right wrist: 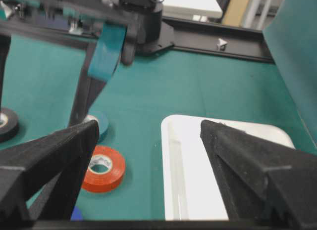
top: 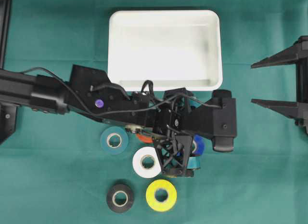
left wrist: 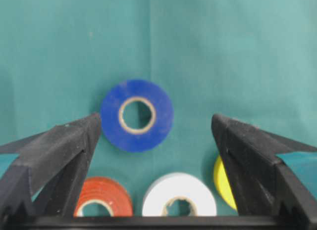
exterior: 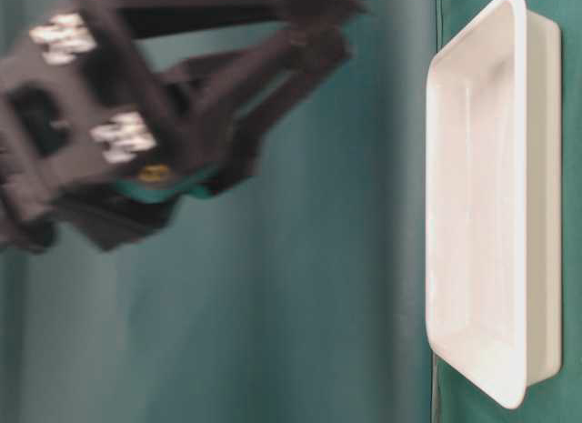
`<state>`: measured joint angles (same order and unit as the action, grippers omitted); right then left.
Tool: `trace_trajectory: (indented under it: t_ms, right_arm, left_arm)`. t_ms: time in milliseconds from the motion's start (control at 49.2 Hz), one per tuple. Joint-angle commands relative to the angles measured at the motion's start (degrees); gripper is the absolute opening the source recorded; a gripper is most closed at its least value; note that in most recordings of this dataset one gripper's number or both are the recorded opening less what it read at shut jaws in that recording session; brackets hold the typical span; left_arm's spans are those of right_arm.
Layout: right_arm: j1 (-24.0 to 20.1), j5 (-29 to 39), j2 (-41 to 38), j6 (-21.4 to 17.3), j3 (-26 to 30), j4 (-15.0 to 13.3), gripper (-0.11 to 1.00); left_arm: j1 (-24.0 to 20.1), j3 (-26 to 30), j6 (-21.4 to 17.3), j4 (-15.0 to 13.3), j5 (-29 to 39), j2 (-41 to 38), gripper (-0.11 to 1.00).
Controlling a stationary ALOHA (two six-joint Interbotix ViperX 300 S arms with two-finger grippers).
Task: Pick up the tape from a random location and place it into the white case.
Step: 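Lower the left gripper into the blue roll's core and close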
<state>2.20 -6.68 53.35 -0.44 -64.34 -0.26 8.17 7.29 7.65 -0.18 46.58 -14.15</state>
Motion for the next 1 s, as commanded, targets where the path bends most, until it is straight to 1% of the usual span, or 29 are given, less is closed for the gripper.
trace_trajectory:
  t_ms: [0,183,366,773,976]
  right_arm:
    - [0.1,-0.2,-0.5,-0.1,1.5,-0.1,0.93]
    - [0.1,-0.2,-1.1,-0.1,1.4,-0.1,0.93]
    - [0.1,-0.4,-1.7,-0.1,1.3,-0.1,0.93]
    - [0.1,-0.2,-2.1,-0.1,1.2,-0.1,0.93]
    - [0.1,-0.2,-2.1,-0.1,1.2,0.0,0.93]
  left_arm:
    - [0.7,-1.1,0.4,0.1,-2.4,0.5,0.99]
    - [1.7,-4.7,2.3,0.1,-6.5,-0.1,0.99]
    - [2.2,-7.0,2.5,0.1,-9.8,-1.5,0.99]
    - [2.1,-7.3,2.0,0.3,-12.4,-5.1,0.99]
    - [2.2,-7.3,2.0,0.3,-13.9,-8.2,0.99]
